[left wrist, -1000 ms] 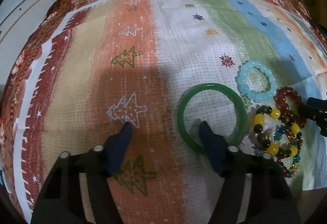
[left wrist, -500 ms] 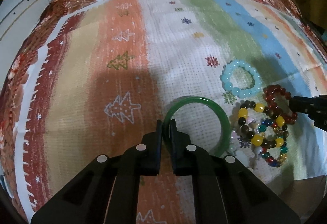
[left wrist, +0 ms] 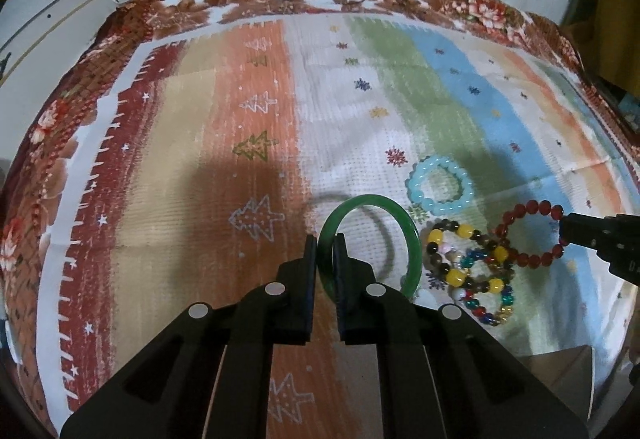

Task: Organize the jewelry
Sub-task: 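Carry the bangle and red bracelet into the silver tin and open both grippers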

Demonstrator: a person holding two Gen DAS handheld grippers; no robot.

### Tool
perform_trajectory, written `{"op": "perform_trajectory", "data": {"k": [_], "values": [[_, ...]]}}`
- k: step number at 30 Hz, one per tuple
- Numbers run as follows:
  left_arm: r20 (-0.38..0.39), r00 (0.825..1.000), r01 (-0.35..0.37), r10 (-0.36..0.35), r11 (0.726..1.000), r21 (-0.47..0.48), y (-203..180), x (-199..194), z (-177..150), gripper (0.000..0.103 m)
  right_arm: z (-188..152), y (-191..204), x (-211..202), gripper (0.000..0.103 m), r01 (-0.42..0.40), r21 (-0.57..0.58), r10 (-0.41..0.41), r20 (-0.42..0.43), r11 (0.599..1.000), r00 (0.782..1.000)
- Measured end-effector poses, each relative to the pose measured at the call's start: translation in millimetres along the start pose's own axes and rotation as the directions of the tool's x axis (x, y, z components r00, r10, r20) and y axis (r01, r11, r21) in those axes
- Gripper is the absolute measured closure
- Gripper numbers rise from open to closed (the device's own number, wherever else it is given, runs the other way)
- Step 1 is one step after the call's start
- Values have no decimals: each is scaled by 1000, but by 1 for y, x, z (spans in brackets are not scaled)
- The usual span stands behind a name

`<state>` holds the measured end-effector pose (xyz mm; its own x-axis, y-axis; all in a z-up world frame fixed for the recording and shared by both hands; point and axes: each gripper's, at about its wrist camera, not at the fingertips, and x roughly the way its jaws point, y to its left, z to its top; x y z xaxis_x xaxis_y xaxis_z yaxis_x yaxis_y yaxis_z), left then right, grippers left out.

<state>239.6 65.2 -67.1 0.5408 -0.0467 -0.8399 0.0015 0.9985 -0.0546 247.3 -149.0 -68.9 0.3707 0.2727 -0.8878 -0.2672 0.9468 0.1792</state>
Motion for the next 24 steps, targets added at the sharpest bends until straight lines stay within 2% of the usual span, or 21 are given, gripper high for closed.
{"op": "perform_trajectory", "data": {"k": [14, 24], "values": [[52, 998, 33, -33, 999, 5, -9, -48, -13, 95, -9, 19, -41, 88, -23, -37, 26, 78, 999, 997], [57, 998, 37, -37, 999, 9, -11, -68, -33, 95, -25, 23, -77, 88, -84, -45, 89, 133, 995, 987]]}}
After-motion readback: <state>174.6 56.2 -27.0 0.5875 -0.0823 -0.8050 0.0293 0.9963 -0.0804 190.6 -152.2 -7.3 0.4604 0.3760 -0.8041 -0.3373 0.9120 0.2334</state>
